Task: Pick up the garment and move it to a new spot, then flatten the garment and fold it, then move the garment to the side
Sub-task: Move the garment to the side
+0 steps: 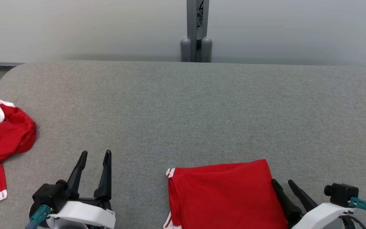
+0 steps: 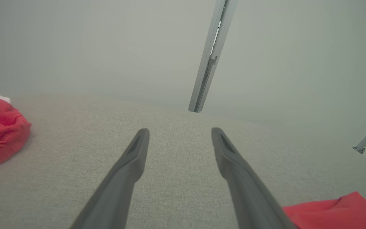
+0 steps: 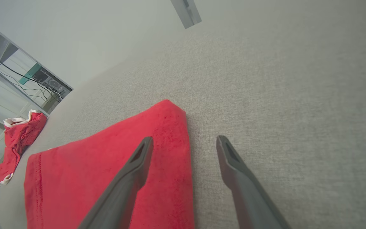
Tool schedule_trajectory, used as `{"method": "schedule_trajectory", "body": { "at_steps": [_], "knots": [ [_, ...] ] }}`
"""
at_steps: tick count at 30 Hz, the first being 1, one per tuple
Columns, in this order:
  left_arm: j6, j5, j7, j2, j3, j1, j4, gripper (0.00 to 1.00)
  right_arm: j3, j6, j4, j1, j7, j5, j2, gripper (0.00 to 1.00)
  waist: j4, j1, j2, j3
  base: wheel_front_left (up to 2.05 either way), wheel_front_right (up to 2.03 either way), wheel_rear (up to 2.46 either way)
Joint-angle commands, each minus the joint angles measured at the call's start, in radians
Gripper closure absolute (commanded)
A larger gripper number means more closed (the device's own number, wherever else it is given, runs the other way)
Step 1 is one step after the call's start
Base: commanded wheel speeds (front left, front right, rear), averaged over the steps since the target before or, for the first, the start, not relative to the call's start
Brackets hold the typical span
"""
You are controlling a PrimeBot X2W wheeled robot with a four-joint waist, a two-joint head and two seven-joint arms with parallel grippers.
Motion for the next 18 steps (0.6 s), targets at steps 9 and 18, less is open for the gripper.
{"method": "schedule_trajectory", "body": {
  "at_steps": [9, 18],
  "knots": [
    [0.0, -0.006, -0.002, 0.003, -0.013, -0.038, 0.019, 0.0, 0.142, 0.0, 0.041, -0.072, 0.066, 0.174, -0.054, 0.0, 0.054, 0.0, 0.0, 0.049, 0.0, 0.0, 0.0],
    [0.0, -0.011, -0.002, 0.003, -0.014, -0.048, 0.013, 0.0, 0.247, 0.0, 0.056, -0.125, 0.058, 0.263, -0.075, 0.71, 0.081, 0.0, 0.0, 0.071, 0.0, 0.0, 0.0]
  ]
}}
